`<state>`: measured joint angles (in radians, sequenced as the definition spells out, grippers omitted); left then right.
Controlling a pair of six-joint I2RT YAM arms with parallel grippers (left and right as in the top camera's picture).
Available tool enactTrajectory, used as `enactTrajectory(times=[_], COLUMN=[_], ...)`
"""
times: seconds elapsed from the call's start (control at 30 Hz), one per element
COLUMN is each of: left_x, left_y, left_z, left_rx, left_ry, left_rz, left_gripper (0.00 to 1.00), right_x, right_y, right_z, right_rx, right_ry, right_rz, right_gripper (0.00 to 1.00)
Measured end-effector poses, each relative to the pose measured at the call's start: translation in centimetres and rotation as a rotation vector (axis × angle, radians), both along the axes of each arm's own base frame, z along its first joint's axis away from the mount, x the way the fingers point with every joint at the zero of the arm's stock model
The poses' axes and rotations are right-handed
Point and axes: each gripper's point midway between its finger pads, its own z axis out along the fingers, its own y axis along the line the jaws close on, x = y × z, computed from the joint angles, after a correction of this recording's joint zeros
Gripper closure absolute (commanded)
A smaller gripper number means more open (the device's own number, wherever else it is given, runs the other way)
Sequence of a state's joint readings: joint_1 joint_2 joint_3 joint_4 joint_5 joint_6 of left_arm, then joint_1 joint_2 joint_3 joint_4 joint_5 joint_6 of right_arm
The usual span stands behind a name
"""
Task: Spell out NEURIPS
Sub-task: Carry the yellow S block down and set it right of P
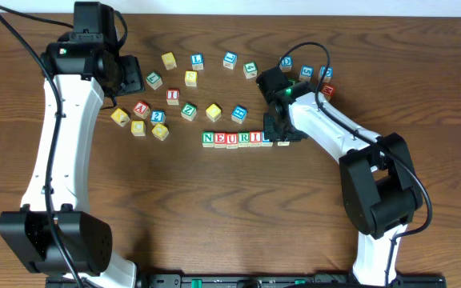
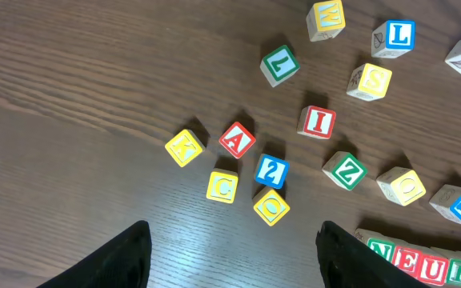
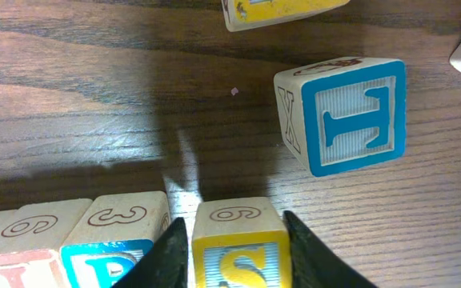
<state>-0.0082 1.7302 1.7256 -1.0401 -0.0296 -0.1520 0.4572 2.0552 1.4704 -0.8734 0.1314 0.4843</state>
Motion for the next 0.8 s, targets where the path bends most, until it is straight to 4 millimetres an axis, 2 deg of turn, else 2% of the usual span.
enactTrajectory(times=[0.07, 0.17, 0.4, 0.67, 0.8], left_x=[0.00, 0.00, 0.00, 0.00, 0.00], left_y=[0.00, 0.00, 0.00, 0.00, 0.00], left_z=[0.01, 0.01, 0.01, 0.00, 0.01], left_rx=[0.000, 0.000, 0.000, 0.000, 0.000], left_ry=[0.000, 0.000, 0.000, 0.000, 0.000], left_rz=[0.000, 0.000, 0.000, 0.000, 0.000], left_gripper=[0.34, 0.34, 0.34, 0.34, 0.34], right_x=[0.00, -0.01, -0.01, 0.00, 0.11], right_y=[-0.02, -0.01, -0.02, -0.09, -0.36], right_z=[0.00, 0.00, 0.00, 0.01, 0.02], right_rx=[0.000, 0.000, 0.000, -0.004, -0.009], right_ry=[0.000, 0.000, 0.000, -0.001, -0.004], right_rz=[-0.005, -0.005, -0.006, -0.007, -0.016], right_gripper=[0.57, 0.57, 0.67, 0.70, 0.54])
